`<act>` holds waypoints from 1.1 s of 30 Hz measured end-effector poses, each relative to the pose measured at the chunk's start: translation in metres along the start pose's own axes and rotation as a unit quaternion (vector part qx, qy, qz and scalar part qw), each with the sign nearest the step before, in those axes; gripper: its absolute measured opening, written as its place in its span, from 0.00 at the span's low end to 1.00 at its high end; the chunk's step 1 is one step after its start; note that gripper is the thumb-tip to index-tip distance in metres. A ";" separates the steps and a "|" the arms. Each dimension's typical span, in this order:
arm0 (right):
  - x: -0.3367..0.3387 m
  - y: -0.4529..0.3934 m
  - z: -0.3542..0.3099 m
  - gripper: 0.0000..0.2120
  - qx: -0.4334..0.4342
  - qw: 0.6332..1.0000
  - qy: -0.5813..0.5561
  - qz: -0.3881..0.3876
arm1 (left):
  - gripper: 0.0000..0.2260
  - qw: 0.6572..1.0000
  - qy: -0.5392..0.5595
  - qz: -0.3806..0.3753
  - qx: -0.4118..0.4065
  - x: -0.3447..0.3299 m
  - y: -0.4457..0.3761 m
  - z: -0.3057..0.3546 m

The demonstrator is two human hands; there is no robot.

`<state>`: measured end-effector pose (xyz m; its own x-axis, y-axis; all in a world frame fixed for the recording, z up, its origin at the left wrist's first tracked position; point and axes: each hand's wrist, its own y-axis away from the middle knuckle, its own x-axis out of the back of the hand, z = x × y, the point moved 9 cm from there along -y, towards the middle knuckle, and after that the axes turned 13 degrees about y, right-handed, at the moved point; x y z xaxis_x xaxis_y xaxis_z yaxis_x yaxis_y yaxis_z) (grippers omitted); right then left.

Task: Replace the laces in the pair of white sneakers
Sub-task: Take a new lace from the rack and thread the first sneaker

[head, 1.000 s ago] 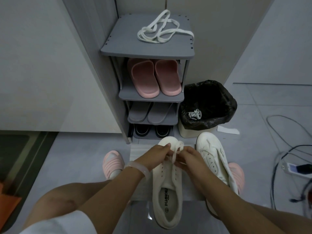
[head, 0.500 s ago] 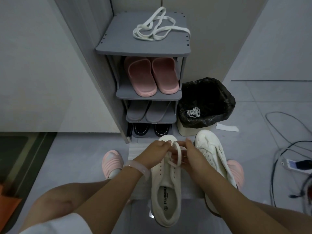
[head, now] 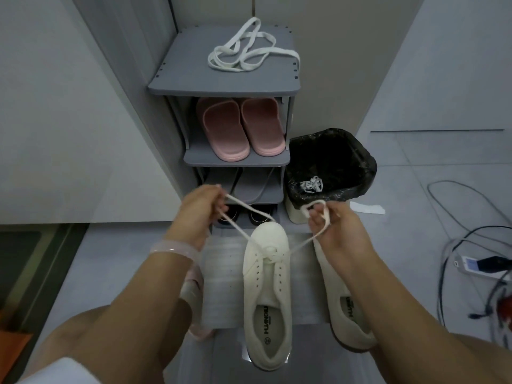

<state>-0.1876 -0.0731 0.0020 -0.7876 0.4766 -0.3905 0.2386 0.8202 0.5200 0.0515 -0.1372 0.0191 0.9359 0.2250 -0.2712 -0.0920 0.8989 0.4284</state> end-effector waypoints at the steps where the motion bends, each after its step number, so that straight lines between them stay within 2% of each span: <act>1: 0.002 -0.001 -0.011 0.08 0.021 1.000 -0.011 0.002 | 0.12 0.997 -0.071 0.025 -0.031 0.013 -0.003 0.014; 3: 0.006 0.001 -0.029 0.06 0.069 0.997 0.040 0.020 | 0.11 0.959 -0.274 0.027 -0.064 0.025 -0.003 0.026; 5: 0.002 0.008 -0.036 0.06 0.117 0.978 0.169 0.029 | 0.07 0.877 -0.476 -0.021 -0.064 0.023 0.002 0.012; 6: -0.003 0.012 -0.034 0.06 0.134 0.964 0.229 0.021 | 0.09 0.836 -0.542 -0.044 -0.073 0.018 0.007 0.003; 7: -0.010 0.017 -0.030 0.06 0.146 0.949 0.280 0.004 | 0.11 0.813 -0.571 -0.065 -0.094 0.011 0.012 -0.004; 9: -0.026 0.026 -0.014 0.07 0.155 0.915 0.370 -0.042 | 0.12 0.813 -0.550 -0.113 -0.156 -0.016 0.026 -0.013; 10: -0.033 0.029 -0.005 0.07 0.156 0.898 0.407 -0.063 | 0.12 0.826 -0.515 -0.153 -0.172 -0.031 0.034 -0.019; 11: -0.039 0.033 0.002 0.07 0.159 0.886 0.429 -0.083 | 0.11 0.847 -0.466 -0.202 -0.158 -0.046 0.041 -0.030; 13: -0.049 0.038 0.012 0.08 0.169 0.872 0.444 -0.117 | 0.08 0.889 -0.347 -0.294 -0.056 -0.070 0.057 -0.056; 14: -0.052 0.040 0.014 0.09 0.174 0.868 0.448 -0.126 | 0.07 0.903 -0.296 -0.312 -0.012 -0.076 0.062 -0.065; 16: -0.052 0.039 0.014 0.09 0.172 0.875 0.433 -0.134 | 0.06 0.924 -0.212 -0.314 0.046 -0.079 0.065 -0.074; 18: -0.046 0.034 0.010 0.08 0.143 0.914 0.357 -0.128 | 0.08 0.935 -0.162 -0.308 0.074 -0.078 0.064 -0.073; 20: -0.036 0.026 0.004 0.08 0.098 0.966 0.212 -0.112 | 0.12 0.932 -0.205 -0.293 0.052 -0.070 0.056 -0.065; 21: -0.030 0.021 -0.001 0.09 0.076 0.983 0.133 -0.097 | 0.12 0.919 -0.276 -0.279 0.022 -0.064 0.049 -0.058; 23: -0.014 0.010 -0.012 0.09 0.055 0.997 0.026 -0.049 | 0.11 0.868 -0.432 -0.237 -0.058 -0.048 0.034 -0.043; 25: 0.002 0.005 -0.028 0.09 0.065 0.998 -0.009 -0.007 | 0.10 0.836 -0.516 -0.155 -0.106 -0.027 0.020 -0.030; 27: 0.015 0.002 -0.038 0.08 0.077 0.996 -0.028 0.024 | 0.10 0.829 -0.540 -0.078 -0.124 -0.007 0.012 -0.020; 31: 0.017 -0.001 -0.045 0.08 0.078 0.996 -0.036 0.030 | 0.10 0.836 -0.531 -0.052 -0.127 0.003 0.006 -0.015; 33: 0.014 -0.001 -0.044 0.11 0.073 0.996 -0.034 0.026 | 0.10 0.840 -0.523 -0.037 -0.139 0.006 0.005 -0.011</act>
<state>-0.2239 -0.0811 0.0290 -0.7325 0.5363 -0.4193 0.3628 0.8287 0.4261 0.0526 -0.1274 0.0105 0.7169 -0.1583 0.6790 0.0399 0.9816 0.1868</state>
